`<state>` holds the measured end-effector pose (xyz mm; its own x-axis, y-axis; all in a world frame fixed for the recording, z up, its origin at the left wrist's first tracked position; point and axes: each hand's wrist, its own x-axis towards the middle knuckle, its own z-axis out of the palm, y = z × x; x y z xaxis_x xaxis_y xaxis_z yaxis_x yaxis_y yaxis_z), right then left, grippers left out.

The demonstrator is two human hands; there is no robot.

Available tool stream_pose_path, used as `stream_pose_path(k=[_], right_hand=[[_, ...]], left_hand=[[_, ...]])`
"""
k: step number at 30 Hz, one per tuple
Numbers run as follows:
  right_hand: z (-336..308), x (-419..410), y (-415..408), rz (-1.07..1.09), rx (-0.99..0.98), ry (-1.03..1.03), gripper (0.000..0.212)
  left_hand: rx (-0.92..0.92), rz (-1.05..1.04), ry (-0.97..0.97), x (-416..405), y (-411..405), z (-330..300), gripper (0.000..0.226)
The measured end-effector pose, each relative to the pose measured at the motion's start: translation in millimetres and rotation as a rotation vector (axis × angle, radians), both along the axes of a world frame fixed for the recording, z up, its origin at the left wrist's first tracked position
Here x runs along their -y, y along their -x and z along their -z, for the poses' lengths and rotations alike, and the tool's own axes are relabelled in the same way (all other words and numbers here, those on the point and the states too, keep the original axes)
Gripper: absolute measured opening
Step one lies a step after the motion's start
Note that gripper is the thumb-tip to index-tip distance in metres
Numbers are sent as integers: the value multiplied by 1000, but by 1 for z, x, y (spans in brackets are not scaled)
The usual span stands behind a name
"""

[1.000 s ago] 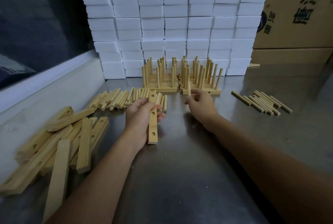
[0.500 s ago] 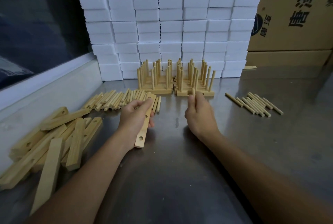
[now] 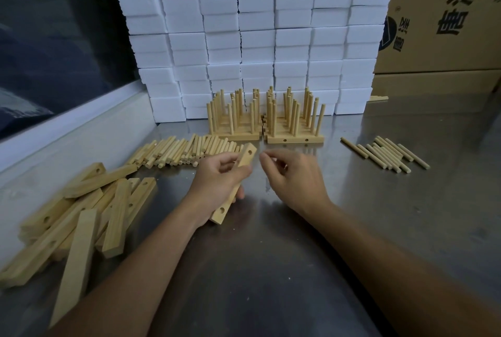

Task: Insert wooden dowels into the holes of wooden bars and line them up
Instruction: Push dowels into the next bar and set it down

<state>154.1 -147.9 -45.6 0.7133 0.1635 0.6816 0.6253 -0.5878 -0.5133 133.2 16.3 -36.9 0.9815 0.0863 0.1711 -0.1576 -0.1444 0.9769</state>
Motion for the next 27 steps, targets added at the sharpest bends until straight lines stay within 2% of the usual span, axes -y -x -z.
stream_pose_path(k=[3,7,12,15,21,27], right_hand=[[-1,-1,3,-10,25,78,23],[-1,-1,5,-40,49,55,15],[0,-2,2,-34,52,93,13],[-1,-1,2,-25,25,149,15],[-2,-2,8,38,-2,233,15],[-1,-1,7,51,-23,229,11]], left_hand=[[16,51,-40,3,2,0,26],[25,47,-77,4,3,0,34],[98,19,-171,4,0,2,30],[191,-15,-284,4,-2,3,32],[340,-49,-561,6,-1,3,18],[407,-64,-662,9,-1,1,17]])
